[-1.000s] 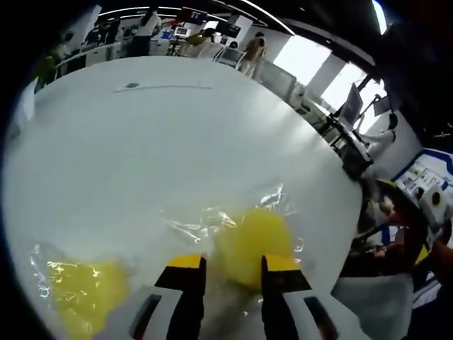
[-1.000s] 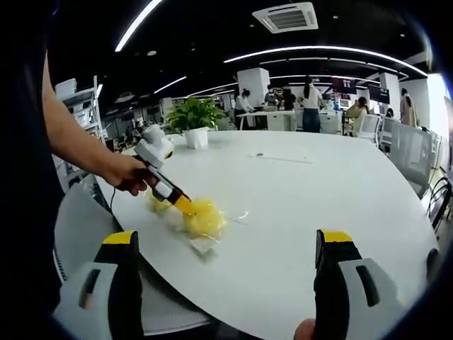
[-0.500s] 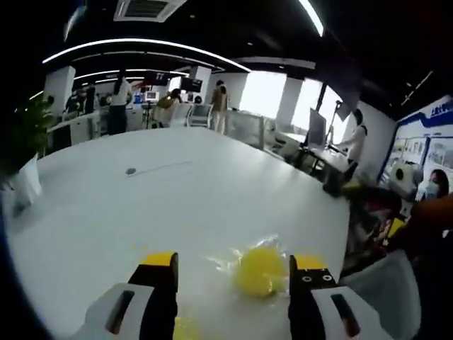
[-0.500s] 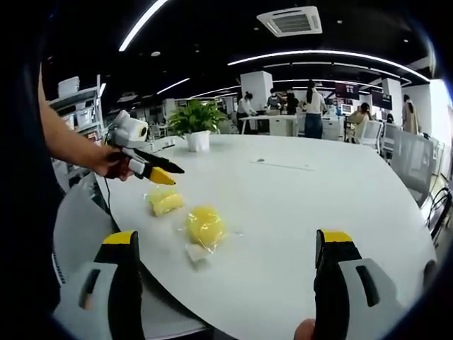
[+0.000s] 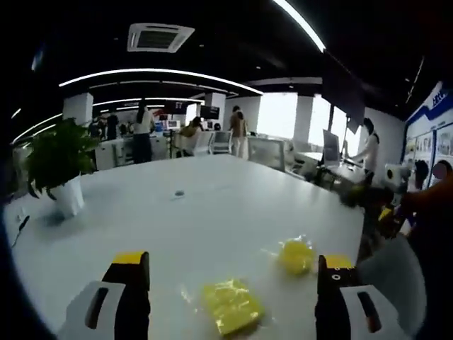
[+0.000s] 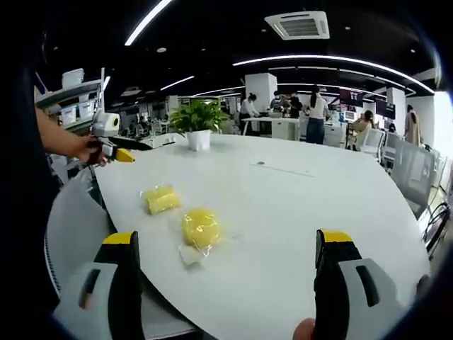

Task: Compare the silicone blocks by pressing each to a similar depth, holding the contact briefly, and releasing to observe deformation and rebound differences across the visible hardness samples.

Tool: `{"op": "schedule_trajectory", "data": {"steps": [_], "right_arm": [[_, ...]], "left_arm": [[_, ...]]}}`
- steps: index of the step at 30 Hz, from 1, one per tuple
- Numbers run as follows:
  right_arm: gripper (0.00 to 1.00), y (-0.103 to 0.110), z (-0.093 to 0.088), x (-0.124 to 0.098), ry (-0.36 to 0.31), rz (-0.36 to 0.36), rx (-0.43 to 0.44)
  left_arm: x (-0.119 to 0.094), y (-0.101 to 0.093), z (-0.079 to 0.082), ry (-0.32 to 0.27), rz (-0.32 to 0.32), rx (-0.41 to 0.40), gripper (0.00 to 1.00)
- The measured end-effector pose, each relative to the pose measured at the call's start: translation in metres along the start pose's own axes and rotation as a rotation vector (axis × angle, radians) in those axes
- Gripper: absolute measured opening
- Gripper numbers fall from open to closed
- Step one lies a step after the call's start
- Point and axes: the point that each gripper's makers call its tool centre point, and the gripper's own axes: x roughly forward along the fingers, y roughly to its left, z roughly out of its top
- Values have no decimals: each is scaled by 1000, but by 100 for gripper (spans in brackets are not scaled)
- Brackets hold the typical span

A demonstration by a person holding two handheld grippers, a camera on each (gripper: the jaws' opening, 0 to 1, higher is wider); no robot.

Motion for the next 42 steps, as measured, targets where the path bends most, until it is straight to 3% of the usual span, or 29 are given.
{"op": "schedule_trajectory", "data": {"steps": [7,10,16,21,26,36,42], "right_arm": [[97,4,-6,4,6,7,20],[97,6,-5,4,-5,6,23],[97,7,-6,5,-15,-3,17],[97,11,-8,5,-22,-17,15],[97,11,-11,4,-30,-32,32],[97,15,-21,5,-4,-17,48],[97,14,-26,5,12,-14,59]], "left_arm": [[-37,8,-31,5,23,38,100],[-50,8,-37,-30,24,11,100],[-68,16,-47,-46,43,-19,100],[-73,21,-51,-49,57,-32,100],[-73,15,-44,-80,56,-27,100],[-75,12,-52,-55,68,-3,100],[-74,11,-56,-50,66,-34,100]]}}
